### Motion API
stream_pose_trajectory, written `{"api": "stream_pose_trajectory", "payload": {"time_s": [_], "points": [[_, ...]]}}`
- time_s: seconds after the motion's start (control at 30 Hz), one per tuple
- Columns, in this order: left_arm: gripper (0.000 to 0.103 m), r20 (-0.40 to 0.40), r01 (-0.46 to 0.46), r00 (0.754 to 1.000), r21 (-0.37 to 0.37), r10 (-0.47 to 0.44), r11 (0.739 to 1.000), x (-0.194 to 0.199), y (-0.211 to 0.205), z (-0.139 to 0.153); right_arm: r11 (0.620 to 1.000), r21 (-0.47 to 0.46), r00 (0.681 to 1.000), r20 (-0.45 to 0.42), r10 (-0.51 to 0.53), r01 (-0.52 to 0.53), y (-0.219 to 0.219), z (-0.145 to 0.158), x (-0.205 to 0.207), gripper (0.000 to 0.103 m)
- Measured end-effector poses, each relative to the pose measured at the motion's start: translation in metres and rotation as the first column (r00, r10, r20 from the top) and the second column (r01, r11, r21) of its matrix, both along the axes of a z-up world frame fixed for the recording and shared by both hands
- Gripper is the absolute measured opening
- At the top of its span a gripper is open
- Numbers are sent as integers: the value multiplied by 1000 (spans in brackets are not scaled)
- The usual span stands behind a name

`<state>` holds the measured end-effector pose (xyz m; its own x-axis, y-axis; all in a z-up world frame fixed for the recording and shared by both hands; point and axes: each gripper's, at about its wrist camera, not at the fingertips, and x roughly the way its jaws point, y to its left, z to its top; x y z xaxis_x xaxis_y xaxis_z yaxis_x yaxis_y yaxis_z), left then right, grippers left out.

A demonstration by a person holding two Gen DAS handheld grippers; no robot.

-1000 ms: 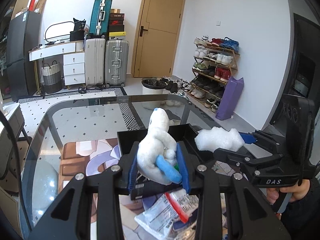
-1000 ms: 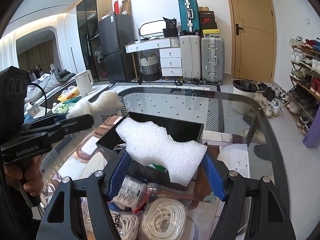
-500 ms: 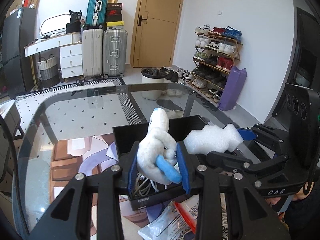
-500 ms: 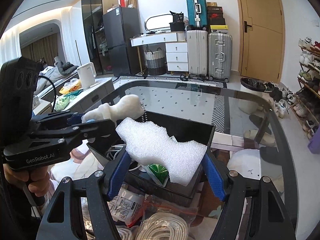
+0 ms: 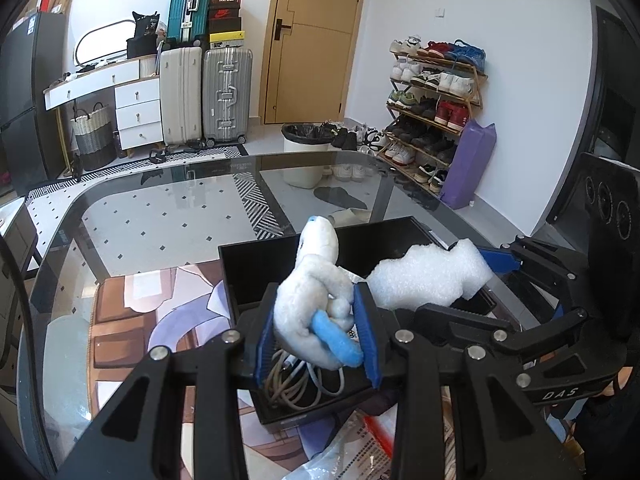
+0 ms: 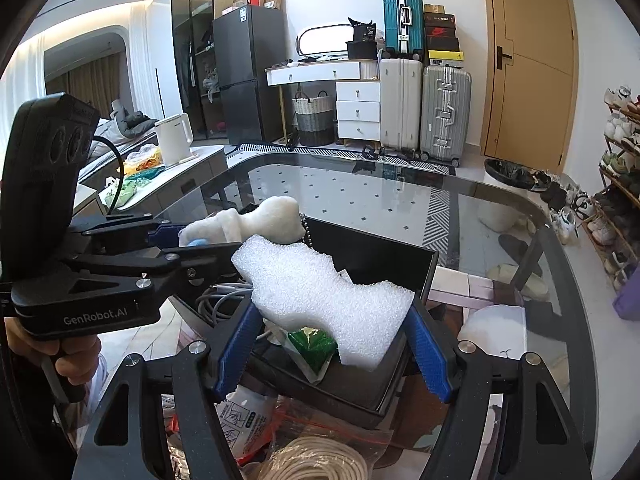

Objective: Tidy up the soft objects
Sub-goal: 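Open the left gripper to drop the plush toy in while the right releases the foam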

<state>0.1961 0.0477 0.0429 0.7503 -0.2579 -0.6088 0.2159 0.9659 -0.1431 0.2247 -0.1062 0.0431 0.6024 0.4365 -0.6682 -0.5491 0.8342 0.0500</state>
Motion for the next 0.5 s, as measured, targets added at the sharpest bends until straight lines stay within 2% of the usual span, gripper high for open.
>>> {"api": "stream_pose_trajectory", "payload": {"time_s": [0.2, 0.27, 0.33, 0.4, 0.47, 0.5], "points": [[35, -3, -5, 1000, -4, 5, 1000, 1, 3, -2, 1000, -10, 1000, 3, 23, -23, 3, -1, -1, 74], [36, -8, -10, 1000, -8, 10, 1000, 2, 5, -4, 1000, -2, 1000, 9, 14, -14, 0, 1, -4, 79], [36, -12, -11, 1000, -7, 11, 1000, 3, 6, -5, 1000, 5, 1000, 12, -1, 1, -4, 3, -7, 90], [37, -11, -13, 1000, -5, 13, 1000, 2, 6, -5, 1000, 8, 1000, 23, -19, 19, -11, 5, -13, 93], [53, -3, -12, 1000, -3, 12, 1000, -2, 5, -3, 999, 13, 999, 26, -33, 32, -17, 8, -18, 96], [58, 2, -10, 1000, -5, 10, 1000, -4, 5, -1, 999, 17, 999, 27, -41, 41, -21, 9, -20, 100]]}}
